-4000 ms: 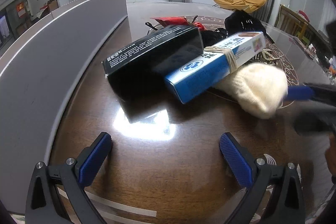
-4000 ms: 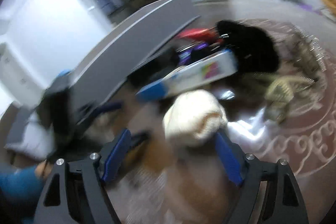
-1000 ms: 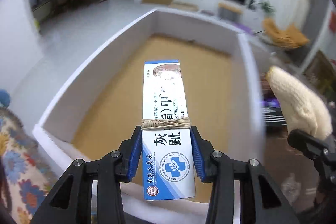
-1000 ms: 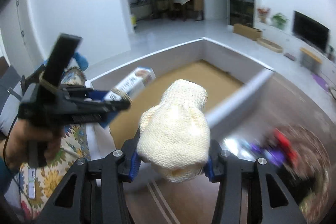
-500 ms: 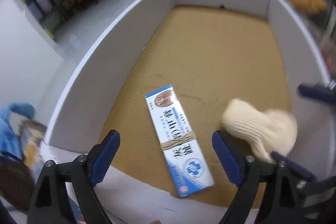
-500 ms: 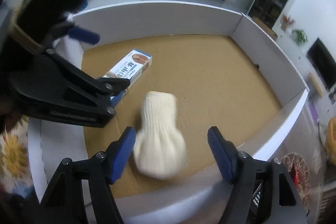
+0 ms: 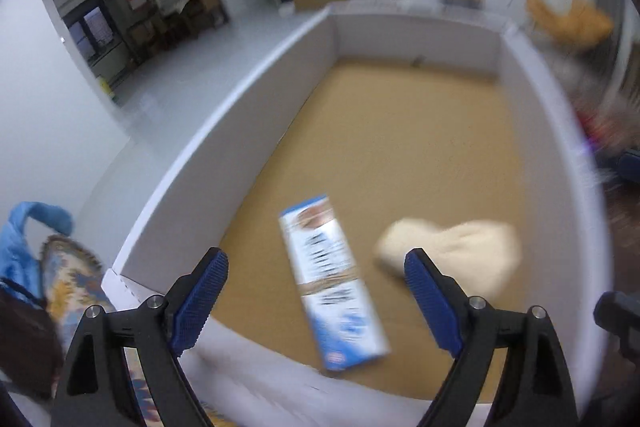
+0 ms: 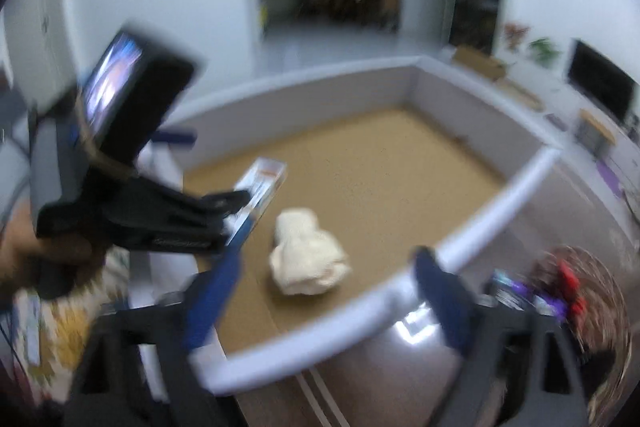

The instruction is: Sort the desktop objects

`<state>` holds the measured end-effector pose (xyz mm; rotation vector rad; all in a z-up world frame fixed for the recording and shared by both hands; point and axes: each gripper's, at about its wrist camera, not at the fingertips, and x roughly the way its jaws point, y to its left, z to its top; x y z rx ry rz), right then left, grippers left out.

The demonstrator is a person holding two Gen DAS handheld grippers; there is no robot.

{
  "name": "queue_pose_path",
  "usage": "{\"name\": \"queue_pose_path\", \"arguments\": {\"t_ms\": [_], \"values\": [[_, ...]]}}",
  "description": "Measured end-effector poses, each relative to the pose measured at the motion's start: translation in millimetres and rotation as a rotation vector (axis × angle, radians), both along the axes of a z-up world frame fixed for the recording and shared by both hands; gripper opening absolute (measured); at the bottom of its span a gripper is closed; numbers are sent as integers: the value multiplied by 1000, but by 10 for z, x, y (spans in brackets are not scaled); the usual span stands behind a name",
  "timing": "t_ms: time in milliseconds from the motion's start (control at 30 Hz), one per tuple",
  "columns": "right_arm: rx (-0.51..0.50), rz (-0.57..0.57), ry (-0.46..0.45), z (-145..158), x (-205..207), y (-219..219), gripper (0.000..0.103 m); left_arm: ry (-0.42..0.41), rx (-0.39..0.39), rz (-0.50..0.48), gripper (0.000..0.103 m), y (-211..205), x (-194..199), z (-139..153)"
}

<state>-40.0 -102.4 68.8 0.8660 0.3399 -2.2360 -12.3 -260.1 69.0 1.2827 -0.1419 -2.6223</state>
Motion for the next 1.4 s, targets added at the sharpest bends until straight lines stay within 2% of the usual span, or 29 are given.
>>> {"name": "queue_pose_path", "arguments": {"t_ms": [67, 167, 200, 300, 367, 433, 533, 600, 633, 700, 767, 900, 1400], "values": [[-50, -75, 56, 71, 127, 412, 103, 76, 41, -80, 90, 283, 225, 225], [-26, -192, 89, -29, 216, 1036, 103, 110, 66, -223, 98, 939, 431, 395], [4, -247, 86, -128, 232, 1311, 103, 116, 86, -277, 103, 1159, 488, 416], [77, -372, 20, -415, 244, 1949, 103, 91, 143, -407, 103, 1662, 492, 396], [110, -462, -54, -637, 233, 2381, 103, 27, 186, -478, 103, 2135, 469, 191], [134, -556, -107, -825, 250, 2808, 103, -42, 201, -508, 103, 2495, 354, -34], [157, -653, -165, -1008, 260, 3229, 103, -134, 191, -494, 103, 2902, 108, -484], [161, -696, -191, -1115, 287, 3439, 103, -186, 234, -462, 103, 3053, 40, -740], [157, -705, -195, -1133, 314, 3506, 103, -201, 256, -449, 103, 3089, -39, -832], [116, -716, -196, -1147, 332, 3600, 103, -151, 202, -428, 103, 3239, -135, -880], [105, -733, -191, -1138, 423, 3654, 103, -142, 167, -443, 103, 3422, -277, -933], [106, -746, -193, -1144, 384, 3653, 103, -70, 178, -477, 103, 3577, -472, -951], [105, -745, -194, -1131, 364, 3676, 103, -72, 180, -477, 103, 3662, -575, -971]]}}
